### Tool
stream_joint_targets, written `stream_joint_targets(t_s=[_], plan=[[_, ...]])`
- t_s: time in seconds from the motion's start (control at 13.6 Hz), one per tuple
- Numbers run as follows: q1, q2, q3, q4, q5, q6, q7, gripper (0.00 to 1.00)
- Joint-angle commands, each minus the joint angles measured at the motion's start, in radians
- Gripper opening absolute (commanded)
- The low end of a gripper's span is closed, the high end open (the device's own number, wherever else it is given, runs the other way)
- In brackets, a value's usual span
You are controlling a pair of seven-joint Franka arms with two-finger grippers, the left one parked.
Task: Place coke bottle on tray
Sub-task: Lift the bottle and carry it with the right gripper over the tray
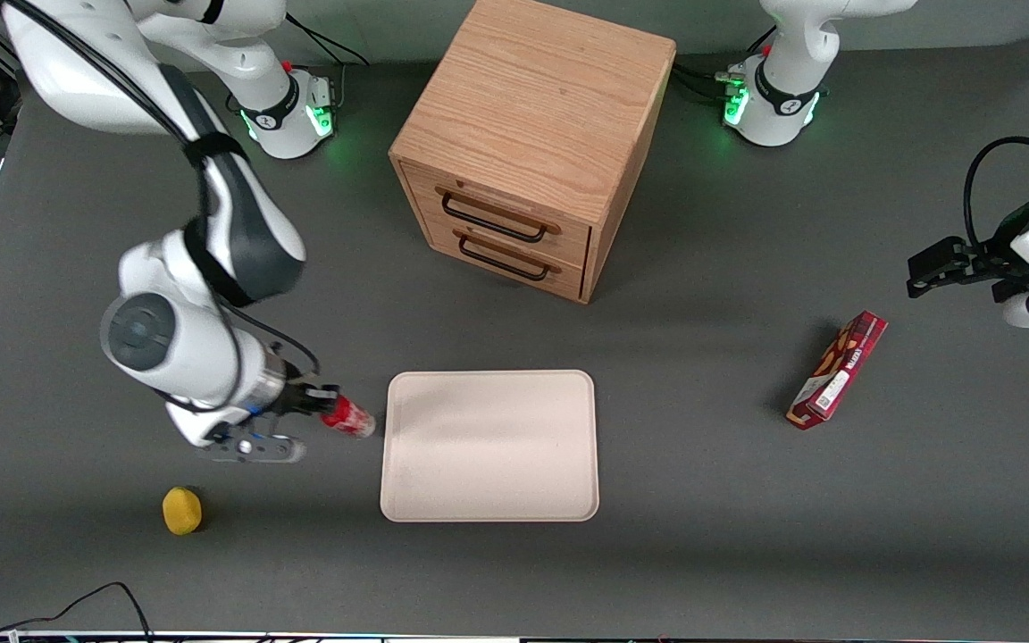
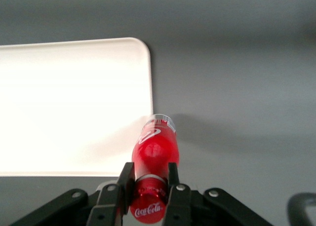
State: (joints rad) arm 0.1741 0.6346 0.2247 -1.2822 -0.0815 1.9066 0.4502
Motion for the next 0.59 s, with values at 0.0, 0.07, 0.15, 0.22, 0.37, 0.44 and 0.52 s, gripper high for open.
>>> stream_joint_targets(t_s=[0.0, 0.07, 0.15, 0.22, 0.37, 0.44, 0.52], plan=[[0.117, 0.125, -0.089, 0.26, -0.02, -0.106, 0.054, 0.0], [0.143, 0.144, -0.119, 0.273, -0.018, -0.095, 0.054, 0.0], [0.156, 0.163, -0.131, 0.299, -0.018, -0.081, 0.054, 0.0], [0.156, 0.186, -0.134, 0.328, -0.018, -0.078, 0.061, 0.0], [0.157, 0.212, -0.133, 0.353, -0.018, -0.049, 0.064, 0.0], [0.159, 0.218, -0.133, 0.353, -0.018, -0.032, 0.064, 0.0], [0.171, 0.226, -0.134, 0.354, -0.018, -0.017, 0.064, 0.0]])
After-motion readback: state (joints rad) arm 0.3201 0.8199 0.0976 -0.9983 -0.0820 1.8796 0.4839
